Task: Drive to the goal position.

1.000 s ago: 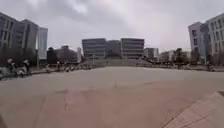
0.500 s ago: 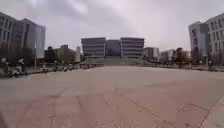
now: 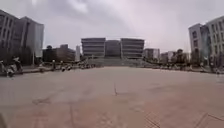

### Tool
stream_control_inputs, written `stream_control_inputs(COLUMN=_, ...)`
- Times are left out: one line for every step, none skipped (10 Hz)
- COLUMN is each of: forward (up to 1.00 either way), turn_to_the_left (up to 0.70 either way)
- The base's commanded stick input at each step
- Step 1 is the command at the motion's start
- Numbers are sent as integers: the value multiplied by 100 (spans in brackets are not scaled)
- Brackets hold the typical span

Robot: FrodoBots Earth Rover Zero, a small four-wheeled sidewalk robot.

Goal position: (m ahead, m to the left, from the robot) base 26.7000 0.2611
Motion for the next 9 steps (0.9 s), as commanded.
stream_control_inputs(forward=70, turn_to_the_left=1)
stream_control_inputs(forward=70, turn_to_the_left=1)
stream_control_inputs(forward=70, turn_to_the_left=1)
stream_control_inputs(forward=70, turn_to_the_left=1)
stream_control_inputs(forward=70, turn_to_the_left=1)
stream_control_inputs(forward=70, turn_to_the_left=1)
stream_control_inputs(forward=70, turn_to_the_left=1)
stream_control_inputs(forward=70, turn_to_the_left=1)
stream_control_inputs(forward=70, turn_to_the_left=1)
